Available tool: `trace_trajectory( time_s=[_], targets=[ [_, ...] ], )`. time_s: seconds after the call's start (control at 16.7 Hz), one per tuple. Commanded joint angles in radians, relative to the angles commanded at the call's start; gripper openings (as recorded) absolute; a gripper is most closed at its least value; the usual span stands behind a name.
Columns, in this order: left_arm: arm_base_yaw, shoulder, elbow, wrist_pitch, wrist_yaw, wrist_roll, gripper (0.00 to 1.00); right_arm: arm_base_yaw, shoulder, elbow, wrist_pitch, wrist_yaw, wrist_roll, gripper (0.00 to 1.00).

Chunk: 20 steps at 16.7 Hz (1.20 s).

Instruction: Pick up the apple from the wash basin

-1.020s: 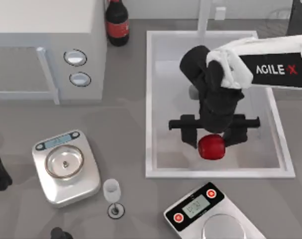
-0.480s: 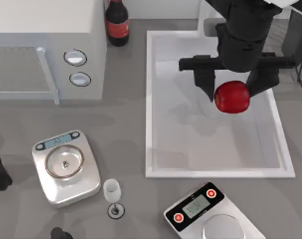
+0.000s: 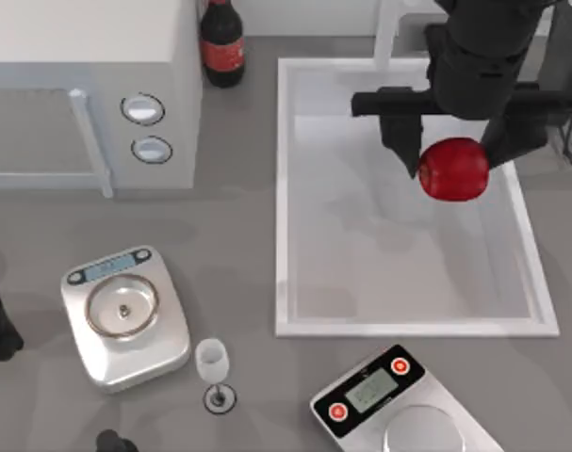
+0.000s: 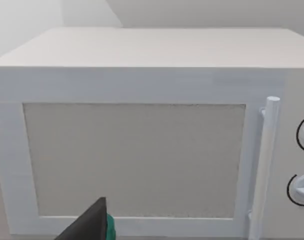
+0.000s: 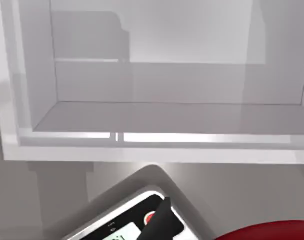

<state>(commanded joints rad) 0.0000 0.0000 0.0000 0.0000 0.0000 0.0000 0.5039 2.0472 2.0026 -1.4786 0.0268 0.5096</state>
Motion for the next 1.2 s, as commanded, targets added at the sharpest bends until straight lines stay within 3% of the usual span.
trace_trajectory(
  time_s=[0.18, 0.72, 1.2],
  targets=[
    [0.0, 0.0, 0.0, 0.0, 0.0, 0.0, 1.0, -0.09, -0.084, -0.099, 0.022, -0.004, -0.09, 0.0],
    [0.0, 0.0, 0.0, 0.0, 0.0, 0.0, 1.0, -0.522, -0.473, -0.646, 0.118, -0.025, -0.518, 0.0],
    [0.0, 0.0, 0.0, 0.0, 0.0, 0.0, 1.0, -0.56, -0.507, -0.702, 0.141, -0.026, -0.557, 0.0]
  ],
)
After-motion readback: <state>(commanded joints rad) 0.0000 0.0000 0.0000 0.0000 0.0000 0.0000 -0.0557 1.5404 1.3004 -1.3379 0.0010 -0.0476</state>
